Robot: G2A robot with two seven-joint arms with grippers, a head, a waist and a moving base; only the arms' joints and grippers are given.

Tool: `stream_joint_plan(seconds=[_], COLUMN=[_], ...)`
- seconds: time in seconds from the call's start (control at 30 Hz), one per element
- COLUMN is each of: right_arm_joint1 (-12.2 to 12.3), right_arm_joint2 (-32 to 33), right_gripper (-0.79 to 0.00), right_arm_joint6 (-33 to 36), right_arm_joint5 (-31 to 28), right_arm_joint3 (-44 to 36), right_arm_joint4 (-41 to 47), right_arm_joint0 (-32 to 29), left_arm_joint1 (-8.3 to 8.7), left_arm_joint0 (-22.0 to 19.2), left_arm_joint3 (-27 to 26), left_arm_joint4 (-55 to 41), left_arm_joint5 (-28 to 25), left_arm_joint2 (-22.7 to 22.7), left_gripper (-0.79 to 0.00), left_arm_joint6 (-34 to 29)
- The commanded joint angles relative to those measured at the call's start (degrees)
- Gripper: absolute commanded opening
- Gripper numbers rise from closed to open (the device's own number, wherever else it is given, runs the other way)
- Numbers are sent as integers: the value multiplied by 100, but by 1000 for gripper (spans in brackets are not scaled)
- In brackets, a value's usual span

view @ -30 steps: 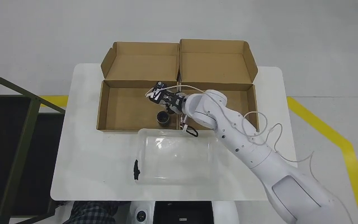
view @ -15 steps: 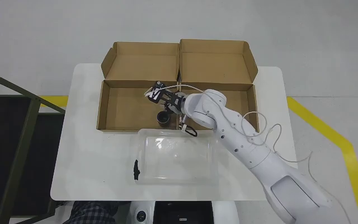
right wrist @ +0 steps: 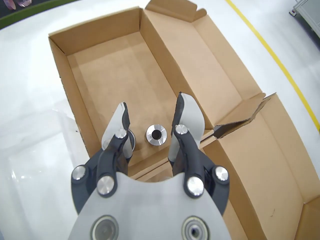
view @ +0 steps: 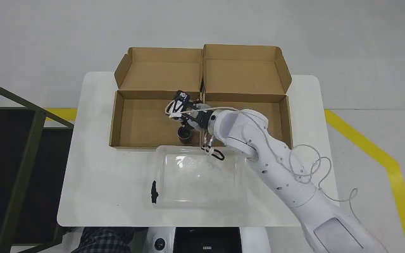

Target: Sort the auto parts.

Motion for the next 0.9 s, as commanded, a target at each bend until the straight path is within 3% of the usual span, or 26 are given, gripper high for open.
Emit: stream_joint_plan(seconds=[0.0,0.07,0.1,0.4,0.63,0.87], right_arm_joint1=[64,130,162,422,597,706], right_arm_joint2=[187,382,490,1471,2299,3055], right_gripper=[-422,-363,-280,-77,0,0], right_arm_joint6=[-202,-418,-547,-1759,-2558,-3219], right_arm_joint5=[-52,-92,-90,-111,2,233], right_arm_joint3=[-294,-553,-670,-1606,-2206,-2608], right_arm_joint4=[-105,-239,-295,-808,-1212,-1268], right_arm_joint0=[-264,-535,-680,-2033,-3224,-4314], left_arm_joint1=[0,0,0,0,0,0], left_arm_joint0=[0,0,0,0,0,0], left_arm_joint3=[0,0,0,0,0,0], left_arm_joint4=[0,0,0,0,0,0], left_arm_joint5=[0,0,0,0,0,0], left_arm_joint2=[0,0,0,0,0,0], left_gripper=[0,0,0,0,0,0], left_arm_joint6=[0,0,0,0,0,0])
